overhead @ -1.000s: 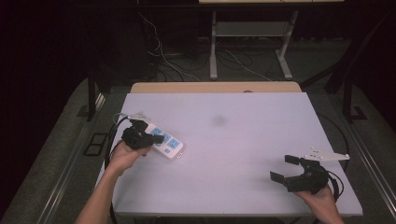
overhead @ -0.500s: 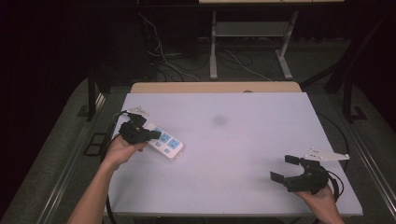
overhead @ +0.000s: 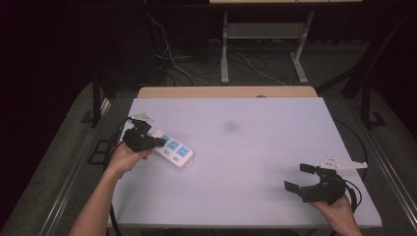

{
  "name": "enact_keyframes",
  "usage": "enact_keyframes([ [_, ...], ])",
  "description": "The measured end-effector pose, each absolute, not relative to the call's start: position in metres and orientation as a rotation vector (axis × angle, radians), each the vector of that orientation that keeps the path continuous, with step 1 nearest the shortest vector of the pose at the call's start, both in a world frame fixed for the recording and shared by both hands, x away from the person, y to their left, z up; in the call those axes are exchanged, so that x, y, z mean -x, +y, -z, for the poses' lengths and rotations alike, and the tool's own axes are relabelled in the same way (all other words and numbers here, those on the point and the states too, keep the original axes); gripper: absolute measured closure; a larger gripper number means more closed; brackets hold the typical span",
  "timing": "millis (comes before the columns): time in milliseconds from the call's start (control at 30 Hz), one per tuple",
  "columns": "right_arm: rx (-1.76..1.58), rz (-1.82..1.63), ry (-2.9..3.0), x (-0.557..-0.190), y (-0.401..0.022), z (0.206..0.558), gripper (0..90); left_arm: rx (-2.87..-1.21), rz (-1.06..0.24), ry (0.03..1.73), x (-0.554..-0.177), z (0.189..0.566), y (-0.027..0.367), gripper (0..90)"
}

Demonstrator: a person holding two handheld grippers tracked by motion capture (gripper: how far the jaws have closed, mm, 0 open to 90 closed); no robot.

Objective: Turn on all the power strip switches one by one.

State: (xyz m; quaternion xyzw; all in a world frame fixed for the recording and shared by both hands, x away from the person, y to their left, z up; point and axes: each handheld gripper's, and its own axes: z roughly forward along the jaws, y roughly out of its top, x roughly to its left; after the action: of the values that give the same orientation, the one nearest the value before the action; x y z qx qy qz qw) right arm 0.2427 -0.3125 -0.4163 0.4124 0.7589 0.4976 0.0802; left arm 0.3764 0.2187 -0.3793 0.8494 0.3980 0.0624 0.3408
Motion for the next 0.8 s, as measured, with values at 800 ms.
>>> enact_keyframes([
  [800, -1.232, -1.476, 2.284, -0.243, -0.311, 0.417, 0.5, -2.261, -0.145, 1.049, -0.378, 0.401, 0.215, 89.5],
])
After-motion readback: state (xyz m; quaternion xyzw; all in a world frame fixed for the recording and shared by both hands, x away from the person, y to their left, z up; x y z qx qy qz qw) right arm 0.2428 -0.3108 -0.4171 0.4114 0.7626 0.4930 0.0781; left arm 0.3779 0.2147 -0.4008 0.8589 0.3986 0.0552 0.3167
